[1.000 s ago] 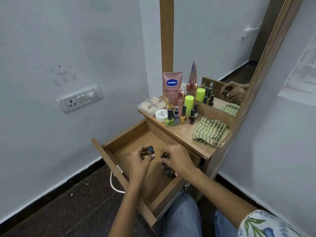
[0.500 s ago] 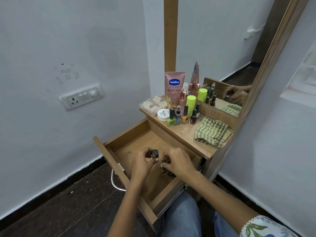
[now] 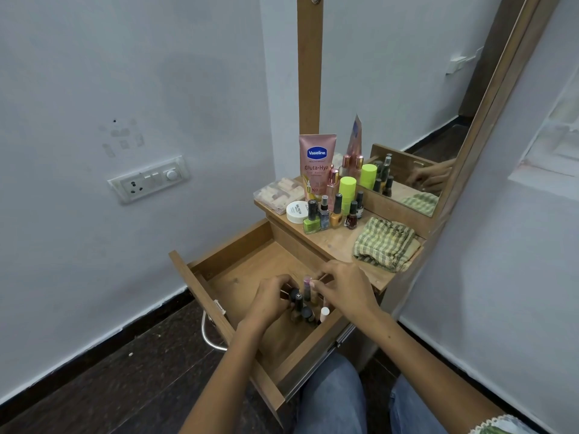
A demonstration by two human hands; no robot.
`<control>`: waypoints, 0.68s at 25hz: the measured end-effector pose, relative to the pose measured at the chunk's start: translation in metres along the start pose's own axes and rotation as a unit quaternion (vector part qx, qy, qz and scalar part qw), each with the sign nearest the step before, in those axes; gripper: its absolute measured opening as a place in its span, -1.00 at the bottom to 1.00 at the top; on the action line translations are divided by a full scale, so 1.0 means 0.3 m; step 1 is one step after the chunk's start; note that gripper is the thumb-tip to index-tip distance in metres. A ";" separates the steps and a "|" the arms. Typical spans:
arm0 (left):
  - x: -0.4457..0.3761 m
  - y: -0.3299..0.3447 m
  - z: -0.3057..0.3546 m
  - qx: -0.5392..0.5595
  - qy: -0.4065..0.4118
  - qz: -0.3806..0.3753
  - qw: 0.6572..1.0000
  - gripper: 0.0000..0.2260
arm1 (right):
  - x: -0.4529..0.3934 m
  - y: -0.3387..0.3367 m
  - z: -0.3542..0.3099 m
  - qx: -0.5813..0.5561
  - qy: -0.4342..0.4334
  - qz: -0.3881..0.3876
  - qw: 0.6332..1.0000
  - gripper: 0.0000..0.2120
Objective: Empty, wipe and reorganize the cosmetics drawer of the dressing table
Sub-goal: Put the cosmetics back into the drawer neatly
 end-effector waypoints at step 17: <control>0.027 -0.072 0.041 0.039 -0.006 0.095 0.995 -0.72 | 0.020 0.038 -0.019 0.068 -0.020 -0.073 0.995 -0.84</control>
Point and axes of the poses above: each hand's wrist, its own x-axis away from the middle knuckle, its own y-axis out of the palm, z = x × y, the point moved 2 cm from there along -x, towards the middle knuckle, and after that the axes turned 9 degrees about z, right-handed, at the moved point
